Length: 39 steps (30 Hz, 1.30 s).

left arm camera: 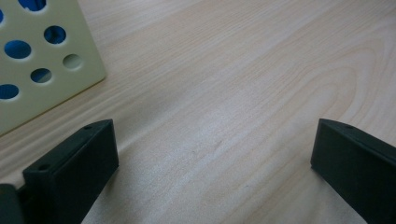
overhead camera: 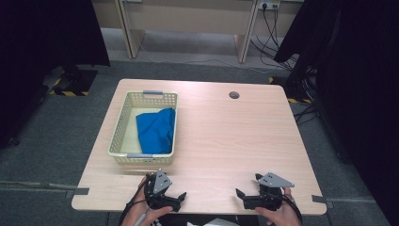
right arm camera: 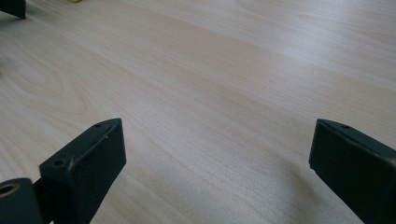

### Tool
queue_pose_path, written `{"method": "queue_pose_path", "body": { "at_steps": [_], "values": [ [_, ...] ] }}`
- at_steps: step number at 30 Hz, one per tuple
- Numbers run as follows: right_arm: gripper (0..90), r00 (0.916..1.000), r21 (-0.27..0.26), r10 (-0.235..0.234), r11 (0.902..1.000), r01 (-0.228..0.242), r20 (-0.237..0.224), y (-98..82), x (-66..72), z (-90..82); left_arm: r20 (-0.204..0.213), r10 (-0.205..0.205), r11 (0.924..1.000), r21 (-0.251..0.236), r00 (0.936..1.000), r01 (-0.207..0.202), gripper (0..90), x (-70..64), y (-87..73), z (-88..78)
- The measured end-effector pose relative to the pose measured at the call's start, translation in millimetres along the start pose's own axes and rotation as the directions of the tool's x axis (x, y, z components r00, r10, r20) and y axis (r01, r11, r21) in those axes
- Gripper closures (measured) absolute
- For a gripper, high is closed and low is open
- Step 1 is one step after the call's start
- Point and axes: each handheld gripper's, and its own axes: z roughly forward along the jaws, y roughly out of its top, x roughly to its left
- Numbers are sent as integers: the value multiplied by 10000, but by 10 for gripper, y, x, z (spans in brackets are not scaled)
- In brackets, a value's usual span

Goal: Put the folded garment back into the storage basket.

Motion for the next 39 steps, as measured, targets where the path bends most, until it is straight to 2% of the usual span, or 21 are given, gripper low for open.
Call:
{"method": "queue_pose_path", "body": {
  "at_steps": [39],
  "values": [
    [43, 9977, 284, -341, 9991, 325, 586, -221, 18, -118, -11, 10, 10000, 12, 10000, -10, 0, 1, -2, -4]
  ]
}}
